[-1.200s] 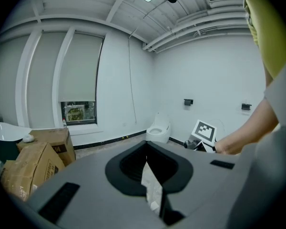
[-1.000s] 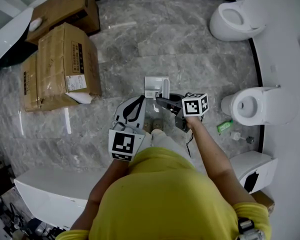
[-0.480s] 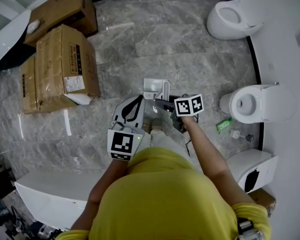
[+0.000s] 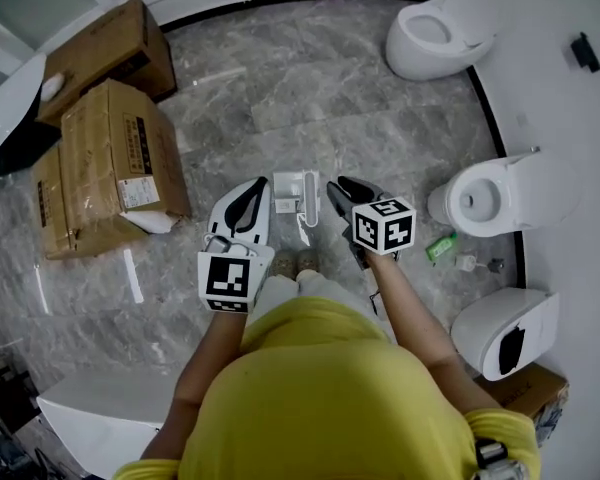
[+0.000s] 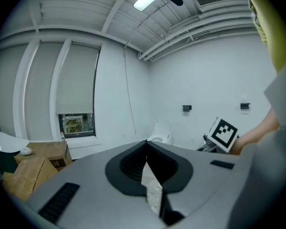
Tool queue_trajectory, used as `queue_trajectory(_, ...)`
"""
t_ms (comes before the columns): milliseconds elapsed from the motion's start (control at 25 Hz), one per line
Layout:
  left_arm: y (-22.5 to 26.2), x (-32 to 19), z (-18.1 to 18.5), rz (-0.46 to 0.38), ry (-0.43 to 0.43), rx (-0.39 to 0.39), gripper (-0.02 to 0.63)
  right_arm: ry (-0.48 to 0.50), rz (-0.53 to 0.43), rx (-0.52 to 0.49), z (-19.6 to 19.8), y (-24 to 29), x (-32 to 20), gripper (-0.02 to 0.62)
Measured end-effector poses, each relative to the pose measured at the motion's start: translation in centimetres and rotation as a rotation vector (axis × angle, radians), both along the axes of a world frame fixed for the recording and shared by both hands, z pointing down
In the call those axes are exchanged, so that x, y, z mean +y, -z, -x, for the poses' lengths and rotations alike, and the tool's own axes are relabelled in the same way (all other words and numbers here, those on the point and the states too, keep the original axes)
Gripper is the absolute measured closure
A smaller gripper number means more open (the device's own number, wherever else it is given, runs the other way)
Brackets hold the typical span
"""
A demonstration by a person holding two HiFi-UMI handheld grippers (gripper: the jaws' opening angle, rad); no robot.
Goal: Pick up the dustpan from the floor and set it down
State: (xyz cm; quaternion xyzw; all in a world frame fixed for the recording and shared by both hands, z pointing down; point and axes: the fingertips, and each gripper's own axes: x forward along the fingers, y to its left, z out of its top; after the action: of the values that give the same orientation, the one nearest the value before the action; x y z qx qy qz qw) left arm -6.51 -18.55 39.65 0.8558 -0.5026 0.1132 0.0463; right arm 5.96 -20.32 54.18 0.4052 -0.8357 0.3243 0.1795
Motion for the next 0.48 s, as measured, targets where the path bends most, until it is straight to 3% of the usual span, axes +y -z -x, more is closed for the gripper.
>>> queue_trajectory(160, 4.4, -2.1, 0.7, -0.116, 0.020, 0.002, 0.607, -0.106, -0.284, 0.052, -2.2, 8.6, -3.0, 0.571)
queue_trajectory(360, 10.5, -3.1, 1.5, -0.231, 0.074, 0.019, 0.607, -0.182, -0.602, 0.128, -3.6, 19.7, -3.8, 0.583)
queue_trajectory(480, 13.3, -2.8, 1.4, -0.284, 0.075, 0.023, 0.607, -0.221, -0.747, 0.162, -3.8, 24.7, -2.9, 0.584)
